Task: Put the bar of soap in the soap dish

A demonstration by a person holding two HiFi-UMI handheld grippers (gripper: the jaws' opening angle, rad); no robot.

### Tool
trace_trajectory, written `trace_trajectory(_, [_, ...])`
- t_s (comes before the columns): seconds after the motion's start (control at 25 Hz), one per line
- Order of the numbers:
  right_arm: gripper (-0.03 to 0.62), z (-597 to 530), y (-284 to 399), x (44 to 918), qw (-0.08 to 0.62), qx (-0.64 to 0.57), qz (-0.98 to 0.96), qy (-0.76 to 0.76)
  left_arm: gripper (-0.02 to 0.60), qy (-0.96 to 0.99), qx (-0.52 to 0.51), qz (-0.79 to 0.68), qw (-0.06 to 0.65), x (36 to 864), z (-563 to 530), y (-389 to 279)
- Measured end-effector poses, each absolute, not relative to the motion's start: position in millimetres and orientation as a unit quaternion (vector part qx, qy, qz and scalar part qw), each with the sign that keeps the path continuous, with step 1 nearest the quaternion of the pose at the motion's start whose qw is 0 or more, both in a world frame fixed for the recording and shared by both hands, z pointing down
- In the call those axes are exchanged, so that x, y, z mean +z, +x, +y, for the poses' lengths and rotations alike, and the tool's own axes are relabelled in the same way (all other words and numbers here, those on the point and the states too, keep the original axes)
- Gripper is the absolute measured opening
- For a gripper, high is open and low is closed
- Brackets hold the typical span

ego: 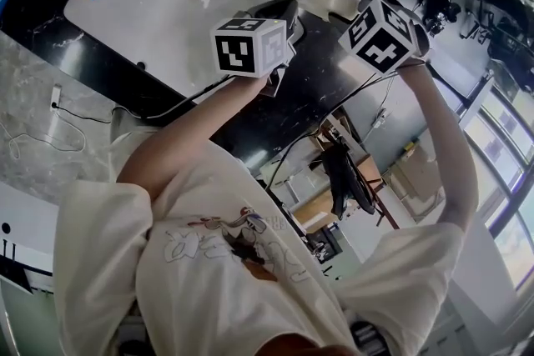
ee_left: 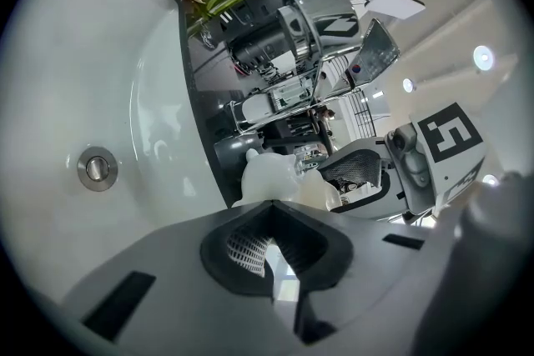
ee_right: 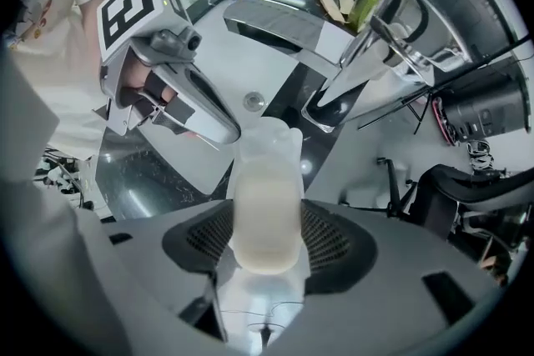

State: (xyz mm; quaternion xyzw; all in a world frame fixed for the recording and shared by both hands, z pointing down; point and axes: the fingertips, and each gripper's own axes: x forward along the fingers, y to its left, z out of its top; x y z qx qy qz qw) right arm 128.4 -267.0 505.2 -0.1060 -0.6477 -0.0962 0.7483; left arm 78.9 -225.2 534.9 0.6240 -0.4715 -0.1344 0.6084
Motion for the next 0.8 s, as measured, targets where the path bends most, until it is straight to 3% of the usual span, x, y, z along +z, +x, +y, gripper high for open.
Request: trace_trajectory(0.8, [0.261, -266.0, 126.3, 529.2, 0.823, -0.116, -0.542, -0.126, 0.006, 0.609, -0.153, -0.467, 0.623, 543.7, -227.4, 83.1])
